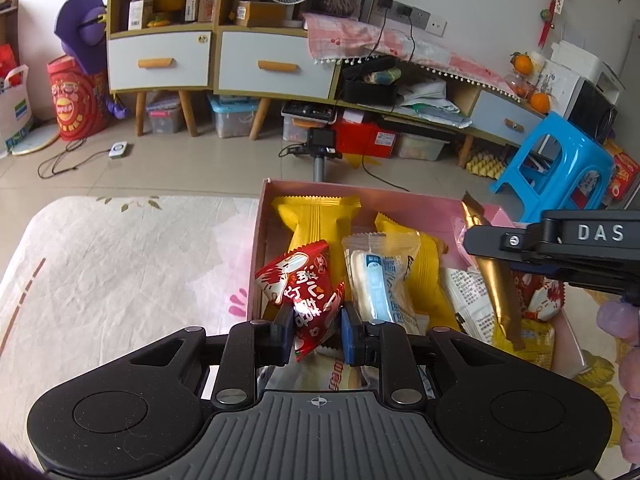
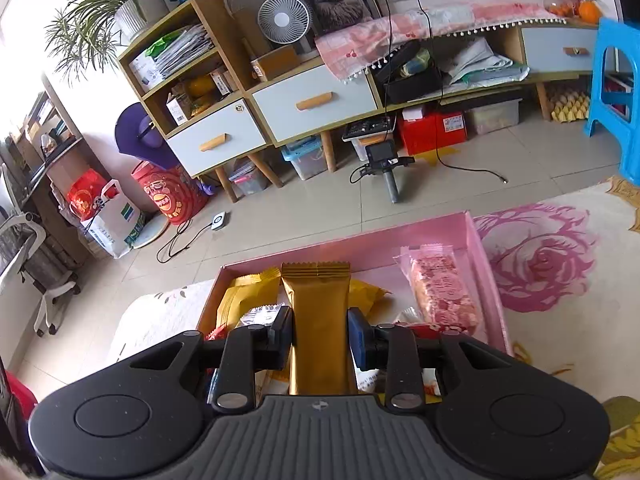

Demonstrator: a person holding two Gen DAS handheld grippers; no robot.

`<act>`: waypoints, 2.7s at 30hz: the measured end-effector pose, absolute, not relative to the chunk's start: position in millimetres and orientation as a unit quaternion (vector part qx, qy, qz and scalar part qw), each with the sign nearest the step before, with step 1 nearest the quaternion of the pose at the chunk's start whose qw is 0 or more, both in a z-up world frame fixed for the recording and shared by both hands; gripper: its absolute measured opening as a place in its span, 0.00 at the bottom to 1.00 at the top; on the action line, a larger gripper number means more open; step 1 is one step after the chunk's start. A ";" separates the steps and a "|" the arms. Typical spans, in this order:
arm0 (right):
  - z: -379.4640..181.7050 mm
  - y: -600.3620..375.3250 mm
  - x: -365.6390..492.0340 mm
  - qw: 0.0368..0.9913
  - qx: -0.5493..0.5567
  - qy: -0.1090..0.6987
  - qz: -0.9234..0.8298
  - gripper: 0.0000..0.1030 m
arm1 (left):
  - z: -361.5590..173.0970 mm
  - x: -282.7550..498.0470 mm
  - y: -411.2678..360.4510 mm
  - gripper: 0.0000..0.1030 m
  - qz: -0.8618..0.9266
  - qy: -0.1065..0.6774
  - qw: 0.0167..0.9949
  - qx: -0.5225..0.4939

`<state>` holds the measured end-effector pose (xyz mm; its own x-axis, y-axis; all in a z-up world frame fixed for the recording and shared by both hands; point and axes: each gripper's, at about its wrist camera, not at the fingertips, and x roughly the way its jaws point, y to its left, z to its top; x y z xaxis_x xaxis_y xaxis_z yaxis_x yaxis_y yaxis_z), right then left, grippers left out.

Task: Organize snacks
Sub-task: 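Carry both packets into the pink box and open both grippers, then grasp the white printed packet with the left gripper while the right gripper grasps the silver foil packet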

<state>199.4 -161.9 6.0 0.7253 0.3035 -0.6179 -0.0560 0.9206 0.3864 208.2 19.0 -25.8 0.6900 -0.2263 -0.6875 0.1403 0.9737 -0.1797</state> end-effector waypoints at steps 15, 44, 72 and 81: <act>28.1 -166.8 181.8 0.919 0.157 0.346 0.102 0.59 | -13.7 188.6 16.9 0.59 -0.095 0.367 0.925 -0.035; 14.1 -208.6 103.3 0.919 0.031 0.391 0.034 0.88 | -23.9 114.6 -50.0 0.92 -0.148 0.411 0.899 -0.020; -25.4 -201.8 117.5 0.884 0.085 0.459 -0.018 0.87 | -27.3 105.0 -4.8 0.31 -0.129 0.460 0.877 -0.045; -43.7 -162.4 124.7 0.870 0.057 0.488 -0.042 0.64 | -26.8 100.6 23.9 0.38 -0.127 0.459 0.878 -0.043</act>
<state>124.7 -162.4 -43.7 0.5201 -0.0171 -0.8539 0.1282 0.9900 0.0583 100.6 23.9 -26.8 0.5470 -0.2635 -0.7946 0.1840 0.9638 -0.1930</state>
